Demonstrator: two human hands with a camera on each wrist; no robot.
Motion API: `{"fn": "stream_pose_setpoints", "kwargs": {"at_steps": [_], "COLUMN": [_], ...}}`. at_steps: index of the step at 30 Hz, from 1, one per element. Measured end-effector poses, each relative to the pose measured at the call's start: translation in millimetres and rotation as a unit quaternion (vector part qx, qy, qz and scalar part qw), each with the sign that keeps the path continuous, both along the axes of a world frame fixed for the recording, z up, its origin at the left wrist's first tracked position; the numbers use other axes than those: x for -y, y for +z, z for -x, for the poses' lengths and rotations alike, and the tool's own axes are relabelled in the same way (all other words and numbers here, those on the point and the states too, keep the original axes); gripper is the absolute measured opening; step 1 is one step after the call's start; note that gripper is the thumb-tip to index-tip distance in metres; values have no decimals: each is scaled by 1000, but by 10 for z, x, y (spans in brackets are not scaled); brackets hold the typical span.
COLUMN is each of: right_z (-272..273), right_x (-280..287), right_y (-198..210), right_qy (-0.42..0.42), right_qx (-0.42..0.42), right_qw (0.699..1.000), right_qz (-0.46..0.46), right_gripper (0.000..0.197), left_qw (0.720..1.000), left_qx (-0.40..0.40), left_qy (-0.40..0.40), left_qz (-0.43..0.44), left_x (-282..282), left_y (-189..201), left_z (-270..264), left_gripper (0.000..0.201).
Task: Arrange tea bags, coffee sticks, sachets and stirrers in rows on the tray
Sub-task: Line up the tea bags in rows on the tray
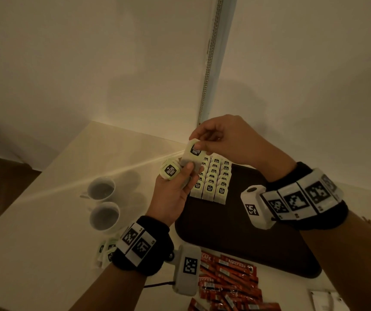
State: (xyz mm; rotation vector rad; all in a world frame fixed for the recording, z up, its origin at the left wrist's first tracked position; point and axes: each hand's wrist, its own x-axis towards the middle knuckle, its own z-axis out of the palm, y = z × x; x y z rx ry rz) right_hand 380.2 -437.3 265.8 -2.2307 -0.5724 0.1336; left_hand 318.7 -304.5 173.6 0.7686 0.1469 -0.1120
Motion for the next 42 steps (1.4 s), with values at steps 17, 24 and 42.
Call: {"fn": "stream_pose_setpoints", "kwargs": {"at_steps": [17,24,42], "right_z": [0,-32,-56], "right_x": [-88,-30,22], "right_y": [103,-70,-249], "right_qy": [17,6,-30], "right_qx": [41,49,33], "right_qw": [997,998,999], "right_qz": [62,27,-30], "right_gripper": [14,7,6], "left_qw": [999,1000,997], "left_qx": [24,-3,-40], "left_qy": [-26,-25,9], "left_qz": [-4,-17,-58], "left_x": [40,-15,-115], "left_y": [-84,-153,-199], "left_z": [-76,-76,-56], "left_gripper": [25,20,16]}}
